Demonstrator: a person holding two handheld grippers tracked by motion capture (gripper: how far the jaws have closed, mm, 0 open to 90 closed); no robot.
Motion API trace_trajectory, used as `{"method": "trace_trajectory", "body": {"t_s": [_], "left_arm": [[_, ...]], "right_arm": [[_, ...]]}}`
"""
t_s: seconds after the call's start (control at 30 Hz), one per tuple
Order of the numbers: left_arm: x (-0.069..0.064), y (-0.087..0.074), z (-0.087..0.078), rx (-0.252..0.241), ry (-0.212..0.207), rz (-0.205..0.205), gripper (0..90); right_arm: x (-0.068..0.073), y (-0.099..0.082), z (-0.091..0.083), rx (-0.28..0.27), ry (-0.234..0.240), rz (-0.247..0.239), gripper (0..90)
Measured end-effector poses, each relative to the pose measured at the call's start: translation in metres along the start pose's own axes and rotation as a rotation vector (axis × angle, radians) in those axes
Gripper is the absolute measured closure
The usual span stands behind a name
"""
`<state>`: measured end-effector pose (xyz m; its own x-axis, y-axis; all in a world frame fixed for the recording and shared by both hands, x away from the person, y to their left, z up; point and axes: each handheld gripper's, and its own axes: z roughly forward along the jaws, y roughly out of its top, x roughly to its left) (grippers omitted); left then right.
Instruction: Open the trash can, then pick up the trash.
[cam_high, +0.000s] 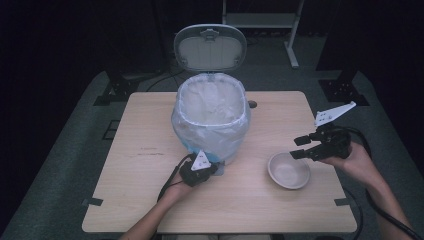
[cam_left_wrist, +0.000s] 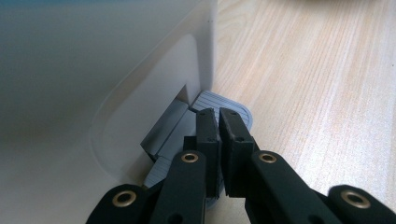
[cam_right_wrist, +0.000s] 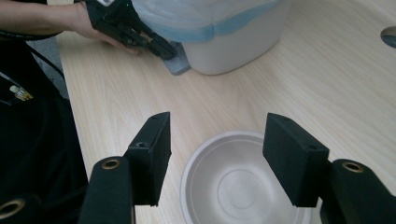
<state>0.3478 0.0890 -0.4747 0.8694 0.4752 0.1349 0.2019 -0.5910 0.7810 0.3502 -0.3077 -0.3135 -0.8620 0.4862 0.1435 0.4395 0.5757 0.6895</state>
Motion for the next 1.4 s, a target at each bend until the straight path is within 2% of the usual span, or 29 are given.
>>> {"method": "trace_trajectory", "body": {"t_s": [0.33,0.53,0.67,1.4], "left_arm": [[-0.002,0.0,0.0,-0.004,0.008,-0.007,87.7],[0.0,-0.001,0.0,0.0,0.003,0.004,87.7],[-0.001,-0.001,0.0,-0.006,0.001,-0.008,87.7],[-0.002,-0.001,0.0,-0.007,0.013,-0.004,87.7]], "right_arm": [[0.005,-0.015,0.003,-0.012,0.013,0.01,39.9],[0.01,-0.023,0.007,-0.001,0.019,0.008,39.9],[0.009,-0.029,0.012,0.003,0.026,0.018,39.8],[0.018,-0.061,0.026,0.014,0.047,0.038,39.4]]}}
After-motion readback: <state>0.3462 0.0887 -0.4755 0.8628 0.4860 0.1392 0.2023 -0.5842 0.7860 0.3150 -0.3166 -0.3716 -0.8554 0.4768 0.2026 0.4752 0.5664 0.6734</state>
